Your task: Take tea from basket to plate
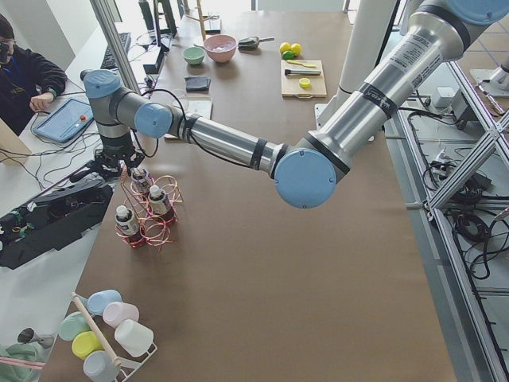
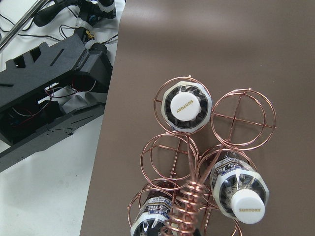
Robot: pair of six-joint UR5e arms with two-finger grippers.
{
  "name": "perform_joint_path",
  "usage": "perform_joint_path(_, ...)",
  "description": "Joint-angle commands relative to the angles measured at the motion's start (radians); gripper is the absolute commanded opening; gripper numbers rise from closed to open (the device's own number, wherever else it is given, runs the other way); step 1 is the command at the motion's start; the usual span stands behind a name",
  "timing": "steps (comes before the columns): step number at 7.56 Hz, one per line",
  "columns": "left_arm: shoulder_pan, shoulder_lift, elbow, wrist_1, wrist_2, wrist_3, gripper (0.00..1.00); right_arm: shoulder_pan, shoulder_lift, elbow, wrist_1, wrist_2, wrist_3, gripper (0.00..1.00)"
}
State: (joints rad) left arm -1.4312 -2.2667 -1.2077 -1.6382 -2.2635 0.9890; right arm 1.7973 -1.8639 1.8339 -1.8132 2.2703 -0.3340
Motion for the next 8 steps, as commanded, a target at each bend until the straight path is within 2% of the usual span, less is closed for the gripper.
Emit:
perform_joint_path(1,-0.008,0.016,-0.027,0.007,-0.002,0.003,0.0,0.004,-0.006,0.001,0.002,-0.001,-0.007,1.0)
perform_joint_path(8,-0.048,0.045,-0.176,0.059,-0.074,0.004,0.0,0.014,0.0,0.022,0.0,-0.002,-0.007,1.0)
